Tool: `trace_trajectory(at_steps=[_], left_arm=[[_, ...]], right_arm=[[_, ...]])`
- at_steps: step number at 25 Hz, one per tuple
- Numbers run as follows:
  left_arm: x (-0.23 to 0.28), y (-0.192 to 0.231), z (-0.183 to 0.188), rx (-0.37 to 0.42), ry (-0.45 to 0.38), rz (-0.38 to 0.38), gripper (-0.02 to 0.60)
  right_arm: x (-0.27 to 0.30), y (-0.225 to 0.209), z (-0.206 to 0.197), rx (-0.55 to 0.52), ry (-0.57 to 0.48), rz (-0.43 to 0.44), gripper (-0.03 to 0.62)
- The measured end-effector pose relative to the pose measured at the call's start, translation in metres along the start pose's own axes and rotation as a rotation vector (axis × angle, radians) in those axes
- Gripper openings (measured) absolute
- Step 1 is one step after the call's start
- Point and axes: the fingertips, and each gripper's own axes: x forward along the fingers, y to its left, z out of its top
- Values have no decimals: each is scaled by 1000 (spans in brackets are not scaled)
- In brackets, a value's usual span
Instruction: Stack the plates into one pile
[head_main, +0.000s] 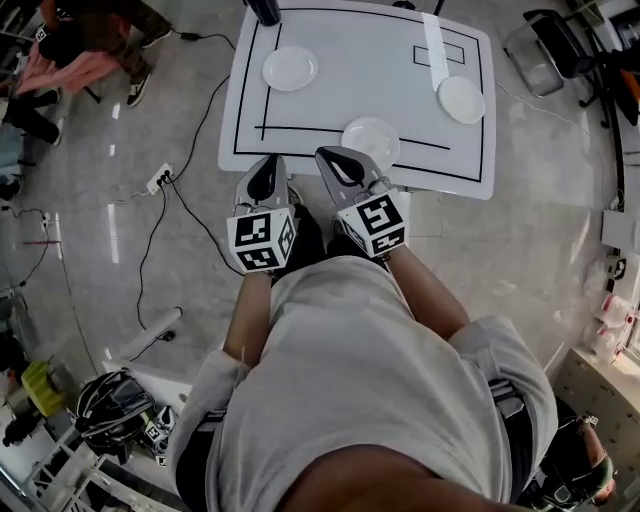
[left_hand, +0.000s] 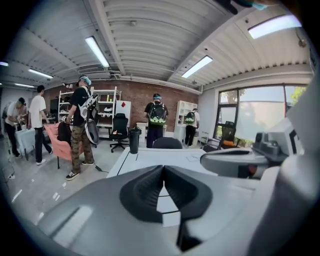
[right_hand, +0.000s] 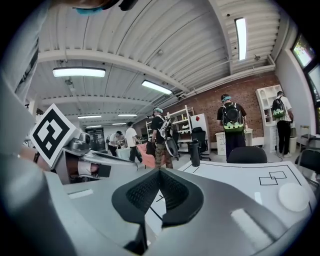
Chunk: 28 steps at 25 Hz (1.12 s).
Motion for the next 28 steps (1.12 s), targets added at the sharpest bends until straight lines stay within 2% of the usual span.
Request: trace_trajectory(at_steps=[5,10,16,21,28], left_arm=[[39,4,3,18,38,-96,3],[80,4,-10,5,150,-236,3],[129,-12,-13,110,223,-457,3],[160,-31,-21,177,266,-624,3],[181,-73,-50,260,394,-757,3]], right_arm=[[22,-27,-6,31,8,-77,0],[46,-60,-25,82,80,-168,0],[58,-102,-40,145,129,-360,0],[41,-117,-53,218,157,-544,0],[-2,-125,-95,331,250,-645,0]])
